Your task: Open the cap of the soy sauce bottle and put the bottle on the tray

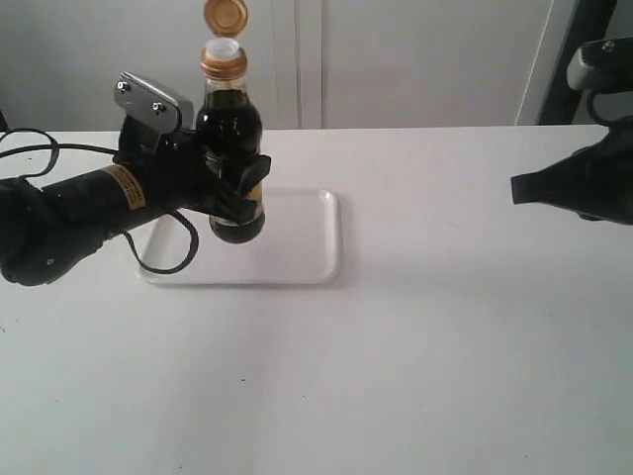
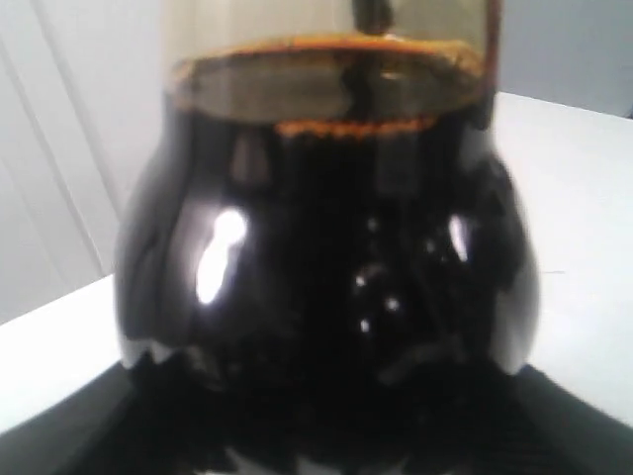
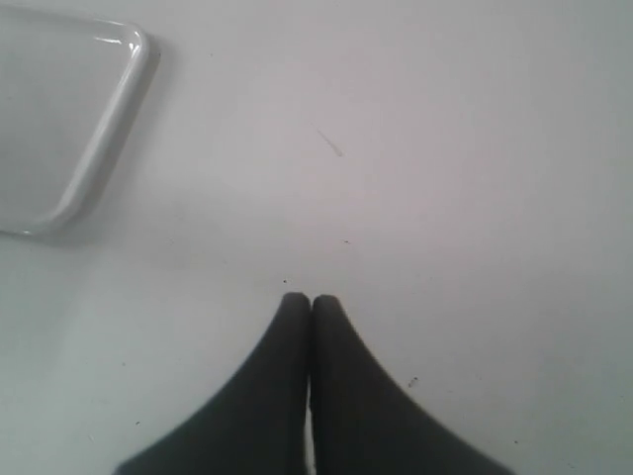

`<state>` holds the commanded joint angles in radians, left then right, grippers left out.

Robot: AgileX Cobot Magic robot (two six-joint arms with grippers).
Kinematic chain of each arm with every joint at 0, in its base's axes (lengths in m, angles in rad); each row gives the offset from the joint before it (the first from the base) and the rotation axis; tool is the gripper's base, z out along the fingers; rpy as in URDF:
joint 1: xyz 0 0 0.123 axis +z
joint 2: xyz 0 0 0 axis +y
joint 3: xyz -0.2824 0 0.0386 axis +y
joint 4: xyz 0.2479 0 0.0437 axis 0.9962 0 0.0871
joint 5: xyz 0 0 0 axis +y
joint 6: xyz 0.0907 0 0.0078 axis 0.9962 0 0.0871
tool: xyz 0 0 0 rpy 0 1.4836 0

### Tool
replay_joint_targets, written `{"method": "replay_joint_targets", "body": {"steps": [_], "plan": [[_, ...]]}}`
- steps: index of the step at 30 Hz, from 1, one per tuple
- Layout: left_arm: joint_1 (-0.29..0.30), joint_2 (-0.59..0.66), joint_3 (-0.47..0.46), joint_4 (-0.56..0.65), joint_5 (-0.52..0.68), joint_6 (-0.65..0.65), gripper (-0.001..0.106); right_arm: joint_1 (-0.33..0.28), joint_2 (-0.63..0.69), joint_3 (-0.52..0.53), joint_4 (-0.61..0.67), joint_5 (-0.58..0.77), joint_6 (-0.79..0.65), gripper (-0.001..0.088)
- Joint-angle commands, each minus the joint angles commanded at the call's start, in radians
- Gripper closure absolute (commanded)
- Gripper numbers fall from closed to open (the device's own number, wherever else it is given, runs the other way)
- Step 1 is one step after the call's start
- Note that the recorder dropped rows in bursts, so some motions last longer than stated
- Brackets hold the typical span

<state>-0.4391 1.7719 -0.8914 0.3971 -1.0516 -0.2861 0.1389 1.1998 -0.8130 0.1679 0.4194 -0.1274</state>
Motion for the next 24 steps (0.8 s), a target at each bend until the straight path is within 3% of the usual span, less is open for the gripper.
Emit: {"method": "replay_joint_targets", "body": {"steps": [16,24], "plan": [[0.0,0.168,-0.133,-0.11,-0.051,0.04,0.105,0.0,0.009,0.0,0.0,-0.009,0.0,0.0868],[0.0,0.216,-0.146,-0.158,-0.054,0.04,0.105,0.0,0.011,0.0,0.0,-0.018,0.0,0.0868]]}}
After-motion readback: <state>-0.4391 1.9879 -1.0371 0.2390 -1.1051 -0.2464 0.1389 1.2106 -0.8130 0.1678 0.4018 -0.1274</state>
